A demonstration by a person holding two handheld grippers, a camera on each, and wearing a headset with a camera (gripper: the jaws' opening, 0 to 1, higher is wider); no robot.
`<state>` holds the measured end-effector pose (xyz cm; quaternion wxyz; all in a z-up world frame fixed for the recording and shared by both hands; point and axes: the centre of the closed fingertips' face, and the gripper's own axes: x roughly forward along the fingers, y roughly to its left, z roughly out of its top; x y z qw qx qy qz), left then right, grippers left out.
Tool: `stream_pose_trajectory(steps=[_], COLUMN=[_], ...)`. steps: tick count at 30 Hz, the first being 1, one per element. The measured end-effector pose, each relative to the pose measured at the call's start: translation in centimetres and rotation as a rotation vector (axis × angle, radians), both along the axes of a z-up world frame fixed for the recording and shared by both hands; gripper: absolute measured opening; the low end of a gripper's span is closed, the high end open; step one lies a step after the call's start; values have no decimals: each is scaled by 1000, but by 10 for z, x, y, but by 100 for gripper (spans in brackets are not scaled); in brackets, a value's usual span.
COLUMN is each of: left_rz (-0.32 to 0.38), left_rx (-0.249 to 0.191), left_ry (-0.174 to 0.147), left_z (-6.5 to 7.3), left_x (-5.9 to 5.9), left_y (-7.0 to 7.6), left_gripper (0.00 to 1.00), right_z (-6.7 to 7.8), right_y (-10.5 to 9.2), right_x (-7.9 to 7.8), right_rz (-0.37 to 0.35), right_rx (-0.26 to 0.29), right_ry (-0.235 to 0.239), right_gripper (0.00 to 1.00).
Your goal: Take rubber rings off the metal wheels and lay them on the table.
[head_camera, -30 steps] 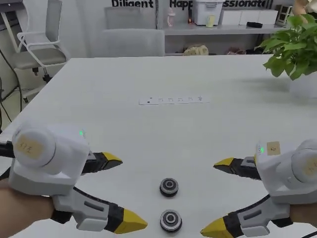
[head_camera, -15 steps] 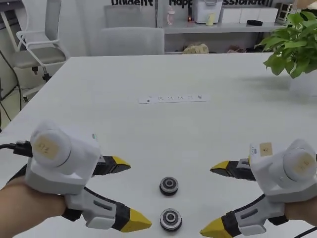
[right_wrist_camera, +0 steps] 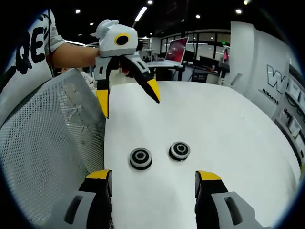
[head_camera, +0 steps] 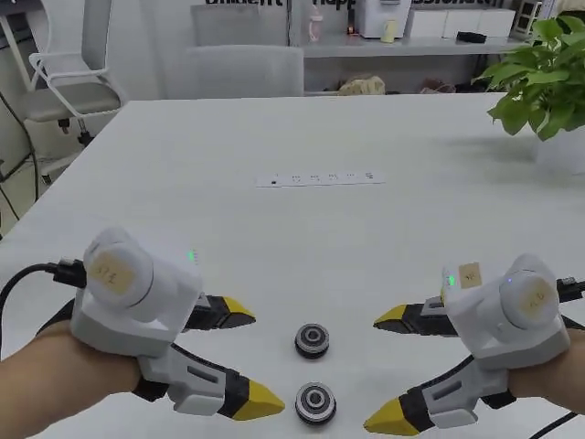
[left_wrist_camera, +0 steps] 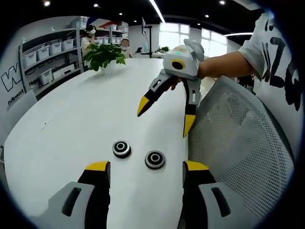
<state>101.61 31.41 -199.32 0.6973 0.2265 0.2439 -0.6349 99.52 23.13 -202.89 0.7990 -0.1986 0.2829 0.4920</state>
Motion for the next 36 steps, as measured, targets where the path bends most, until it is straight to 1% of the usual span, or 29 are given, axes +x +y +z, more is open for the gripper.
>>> stream_pose_trajectory(steps=[2, 4, 12, 16, 20, 25, 30, 35, 36], left_rz=[-6, -5, -9, -16, -20, -45, -61, -74, -78], left_rx=[-1, 1, 11, 24, 28, 38, 47, 55, 56], left_ry=[1, 13, 37, 41, 50, 48, 58, 70, 73], left_z=[-1, -4, -14, -18, -21, -25, -29, -34, -36], left_x=[0, 1, 2, 3, 3, 2, -1, -3, -4], left_y=[-1, -3, -5, -6, -7, -9, -15, -19, -20], left_gripper=[55, 54, 51, 50, 48, 42, 40, 37, 36], right_z=[-1, -3, -6, -12, -16, -23, -24, -28, -29], right_y=[2, 4, 12, 15, 18, 19, 23, 24, 24], right_x=[0, 1, 4, 4, 5, 6, 5, 5, 4], right_rz=[14, 25, 57, 86, 98, 109, 116, 117, 116], right_rx=[-5, -6, 4, -12, -18, -31, -17, -14, -5], right_ry=[2, 4, 19, 21, 30, 44, 58, 71, 80], right_gripper=[68, 65, 58, 54, 51, 46, 42, 38, 37])
